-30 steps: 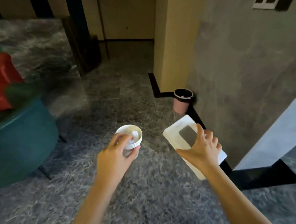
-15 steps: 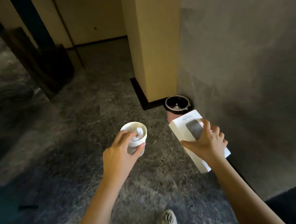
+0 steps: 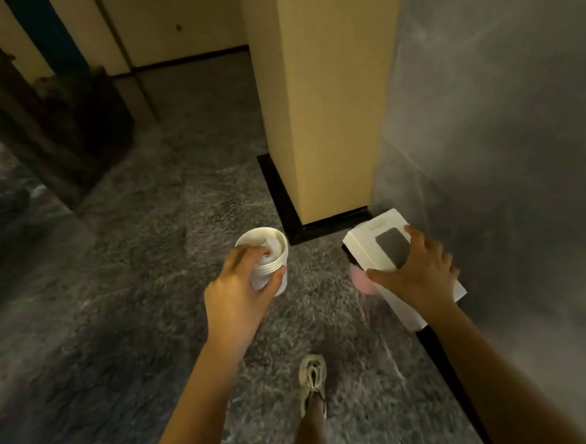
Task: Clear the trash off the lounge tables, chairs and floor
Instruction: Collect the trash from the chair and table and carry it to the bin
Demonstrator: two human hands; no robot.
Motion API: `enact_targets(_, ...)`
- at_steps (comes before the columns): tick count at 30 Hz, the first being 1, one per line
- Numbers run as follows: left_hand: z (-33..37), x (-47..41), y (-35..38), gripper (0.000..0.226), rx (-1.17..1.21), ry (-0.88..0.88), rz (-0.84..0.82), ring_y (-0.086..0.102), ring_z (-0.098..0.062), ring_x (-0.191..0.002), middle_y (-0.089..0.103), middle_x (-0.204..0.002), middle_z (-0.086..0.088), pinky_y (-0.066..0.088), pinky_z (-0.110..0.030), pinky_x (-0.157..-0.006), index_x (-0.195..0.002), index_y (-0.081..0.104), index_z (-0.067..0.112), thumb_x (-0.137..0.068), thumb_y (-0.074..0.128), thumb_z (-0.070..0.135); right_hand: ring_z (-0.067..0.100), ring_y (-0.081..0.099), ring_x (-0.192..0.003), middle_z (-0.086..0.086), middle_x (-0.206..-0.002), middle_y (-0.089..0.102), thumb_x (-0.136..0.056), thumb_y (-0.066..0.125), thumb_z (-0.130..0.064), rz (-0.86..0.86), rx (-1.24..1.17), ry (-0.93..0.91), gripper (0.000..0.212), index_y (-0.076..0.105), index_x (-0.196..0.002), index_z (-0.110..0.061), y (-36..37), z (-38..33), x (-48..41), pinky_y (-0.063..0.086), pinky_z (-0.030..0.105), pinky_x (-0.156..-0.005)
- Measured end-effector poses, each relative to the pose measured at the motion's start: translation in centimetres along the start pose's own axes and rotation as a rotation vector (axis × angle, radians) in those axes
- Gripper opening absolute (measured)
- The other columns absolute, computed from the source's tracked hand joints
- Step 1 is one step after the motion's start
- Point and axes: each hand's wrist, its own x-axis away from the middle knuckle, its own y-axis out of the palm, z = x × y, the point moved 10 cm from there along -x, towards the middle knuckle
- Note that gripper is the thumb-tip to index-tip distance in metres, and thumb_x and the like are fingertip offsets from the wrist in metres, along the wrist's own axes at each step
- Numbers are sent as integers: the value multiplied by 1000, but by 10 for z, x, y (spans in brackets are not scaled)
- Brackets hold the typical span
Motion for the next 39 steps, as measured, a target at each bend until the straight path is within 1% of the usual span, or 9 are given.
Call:
enact_targets(5, -20, -147, 103, 30, 96, 44, -82, 67, -34, -69, 66, -106, -11, 52, -38, -44, -93, 67, 10, -72, 68, 32, 41, 35, -123, 18, -134, 39, -58, 80, -52, 80, 22, 102, 102, 26, -140, -23, 1, -6, -140, 29, 54, -102)
enact_targets(10, 13, -282, 201, 30, 169, 246, -204, 65, -31, -74, 65, -106, -10, 49, -31, -53, -93, 65, 8, -71, 77, 25, 40, 34, -123, 16, -134, 36, -56, 82, -47, 213, -18, 292, 99, 28, -137, -25, -16, 25, -240, 26, 52, -102)
enact_targets(15, 52, -357, 317, 31, 289, 379, -372, 65, -31, -82, 62, -106, -10, 50, -34, -52, -96, 62, 9, -71, 79, 20, 36, 34, -121, 13, -133, 35, -57, 81, -50, 254, -33, 498, 99, 26, -136, -27, 10, 82, -306, 25, 51, -103)
enact_targets(19, 63, -384, 437, 28, 300, 498, -550, 66, -31, -77, 64, -102, -10, 49, -31, -50, -92, 63, 8, -72, 79, 21, 35, 33, -122, 11, -136, 34, -59, 80, -49, 319, -139, 659, 95, 27, -135, -29, 64, 131, -366, 24, 50, -103)
enact_targets(22, 58, -391, 534, 28, 286, 524, -693, 67, -30, -75, 65, -99, -10, 50, -30, -48, -89, 65, 8, -69, 81, 19, 34, 31, -124, 10, -139, 32, -61, 79, -49, 262, -212, 786, 94, 28, -137, -28, 126, 170, -407, 23, 52, -105)
enact_targets(27, 47, -367, 676, 27, 327, 617, -843, 66, -22, -78, 67, -96, -3, 50, -22, -57, -90, 65, 13, -73, 72, 32, 30, 32, -126, 5, -140, 32, -61, 76, -57, 177, -253, 913, 96, 26, -139, -29, 239, 218, -451, 24, 49, -105)
enact_targets(30, 24, -330, 761, 27, 317, 543, -1006, 64, -25, -86, 65, -101, -4, 46, -24, -62, -93, 64, 12, -74, 77, 26, 31, 31, -128, 5, -141, 30, -61, 75, -56, 121, -284, 1038, 95, 25, -138, -31, 311, 250, -457, 25, 52, -106)
enact_targets(33, -3, -284, 839, 27, 309, 448, -1145, 59, -26, -97, 61, -108, -5, 48, -32, -72, -100, 63, 11, -79, 72, 27, 31, 29, -130, 6, -143, 29, -63, 74, -56, 120, -314, 1181, 94, 23, -138, -30, 374, 282, -453, 23, 53, -109)
enact_targets(39, -49, -197, 945, 36, 293, 462, -1347, 47, -26, -119, 54, -123, -10, 40, -32, -97, -115, 58, 7, -84, 67, 24, 35, 24, -134, 9, -145, 27, -63, 73, -57, 193, -352, 1430, 97, 21, -139, -26, 471, 329, -445, 18, 53, -109)
